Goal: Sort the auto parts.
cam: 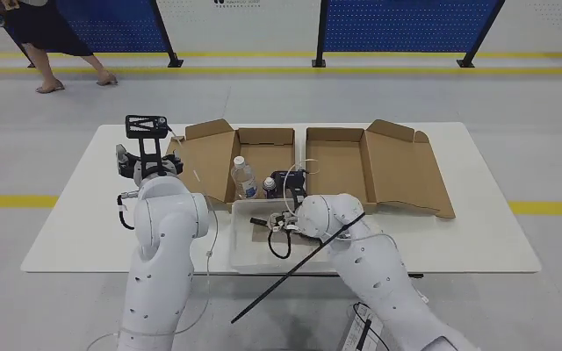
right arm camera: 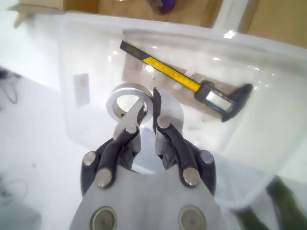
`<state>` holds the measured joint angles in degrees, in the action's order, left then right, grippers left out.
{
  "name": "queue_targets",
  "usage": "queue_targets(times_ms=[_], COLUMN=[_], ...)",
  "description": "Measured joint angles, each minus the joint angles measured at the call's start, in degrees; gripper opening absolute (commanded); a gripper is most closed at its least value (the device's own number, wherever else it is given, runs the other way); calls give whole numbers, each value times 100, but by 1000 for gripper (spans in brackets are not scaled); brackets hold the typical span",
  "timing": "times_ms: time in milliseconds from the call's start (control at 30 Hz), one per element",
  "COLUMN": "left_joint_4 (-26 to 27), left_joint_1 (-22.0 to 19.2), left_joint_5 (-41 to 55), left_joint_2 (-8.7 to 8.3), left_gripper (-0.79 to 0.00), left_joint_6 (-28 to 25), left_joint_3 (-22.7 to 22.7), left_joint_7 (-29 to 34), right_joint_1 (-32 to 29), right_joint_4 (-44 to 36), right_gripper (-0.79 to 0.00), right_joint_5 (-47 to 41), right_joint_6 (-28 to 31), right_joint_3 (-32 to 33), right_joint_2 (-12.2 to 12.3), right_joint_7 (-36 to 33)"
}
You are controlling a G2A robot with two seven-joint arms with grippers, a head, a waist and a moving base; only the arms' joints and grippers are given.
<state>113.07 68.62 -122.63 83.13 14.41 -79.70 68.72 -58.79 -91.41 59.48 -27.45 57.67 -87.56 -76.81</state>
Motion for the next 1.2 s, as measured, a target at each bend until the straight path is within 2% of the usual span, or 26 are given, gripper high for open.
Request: queue_targets(times_ms=[167, 267, 467, 733, 900, 1200], left_joint_4=[0, 0, 0, 0, 0, 0], left_joint_1=[0, 0, 0, 0, 0, 0], left_joint_5=[0, 0, 0, 0, 0, 0], left_joint_2=[0, 0, 0, 0, 0, 0], left_gripper=[0, 0, 0, 0, 0, 0], left_joint_6=[0, 0, 0, 0, 0, 0], left_joint_3=[0, 0, 0, 0, 0, 0], left_joint_7=[0, 0, 0, 0, 0, 0], right_joint_1=[-647, -986, -1435, -1663, -1643, -1503], right_joint_4=[-699, -854, -781, -420, -170, 30], right_gripper=[-785, -785, -785, -785, -785, -785], right_joint_5=[-859, -1717, -3250, -4884, -5368, -5535], right_joint_6=[71, 266, 767, 1443, 1706, 1797], right_joint_3=[759, 1198, 1768, 2041, 2019, 1908], right_joint_2=[84, 96, 117, 116, 143, 217], right_joint_7=[331, 727, 1367, 1861, 1964, 2058])
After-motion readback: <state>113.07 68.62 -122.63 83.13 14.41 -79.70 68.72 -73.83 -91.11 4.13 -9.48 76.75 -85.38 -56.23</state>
